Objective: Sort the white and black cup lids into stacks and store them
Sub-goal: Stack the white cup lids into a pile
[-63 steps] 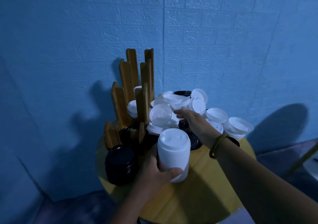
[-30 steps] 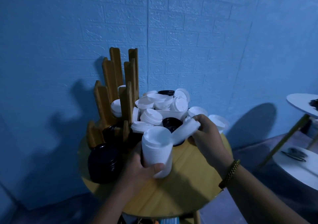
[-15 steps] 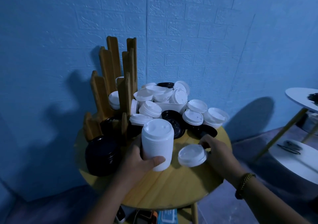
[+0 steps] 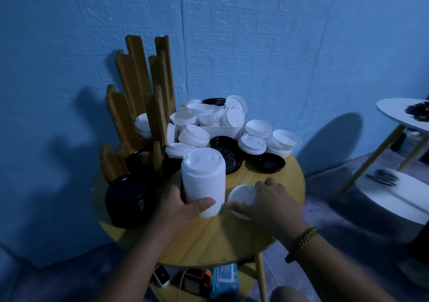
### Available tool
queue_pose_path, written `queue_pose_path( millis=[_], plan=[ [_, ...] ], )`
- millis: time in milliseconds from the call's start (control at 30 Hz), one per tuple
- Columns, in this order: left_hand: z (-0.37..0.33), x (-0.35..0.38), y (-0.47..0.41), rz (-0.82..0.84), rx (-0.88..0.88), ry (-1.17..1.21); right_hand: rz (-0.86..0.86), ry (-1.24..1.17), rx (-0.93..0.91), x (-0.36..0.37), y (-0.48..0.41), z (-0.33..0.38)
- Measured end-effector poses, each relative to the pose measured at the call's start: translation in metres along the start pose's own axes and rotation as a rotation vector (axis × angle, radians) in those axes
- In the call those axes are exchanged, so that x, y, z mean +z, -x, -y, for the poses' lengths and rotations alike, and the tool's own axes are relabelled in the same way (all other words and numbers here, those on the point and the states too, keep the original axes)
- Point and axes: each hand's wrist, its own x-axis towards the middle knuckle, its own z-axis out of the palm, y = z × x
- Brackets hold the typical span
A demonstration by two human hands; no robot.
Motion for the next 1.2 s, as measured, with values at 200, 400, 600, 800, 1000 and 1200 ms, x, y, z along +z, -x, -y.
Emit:
queue_pose_path(
  millis=[200,400,600,800,1000,1200],
  plan=[
    [0.001,0.0,-0.001,0.013,-0.005,0.032,0.129,-0.181,-0.06,-0.01,-0.008,-0.018],
    [0.001,0.0,0.0,0.003,-0.02,0.013,-0.109,-0.148,-0.037,-0.001,-0.011,-0.019],
    [-0.002,0.002,0.001,0.0,-0.072,0.001,-0.232,-0.72,-0.384,-0.068,-0.018,0.01],
    [-0.004,0.001,0.003,-0.006,-0.072,-0.019,0.022,-0.362,-0.682,-0.077,-0.026,0.062],
    [-0.007,0.001,0.003,-0.002,-0.076,-0.022,0.173,-0.431,-0.64,-0.078,-0.043,0.057],
    [-0.009,0.001,0.003,0.028,-0.092,0.013,0.276,-0.446,-0.62,-0.089,-0.05,0.048]
  ],
)
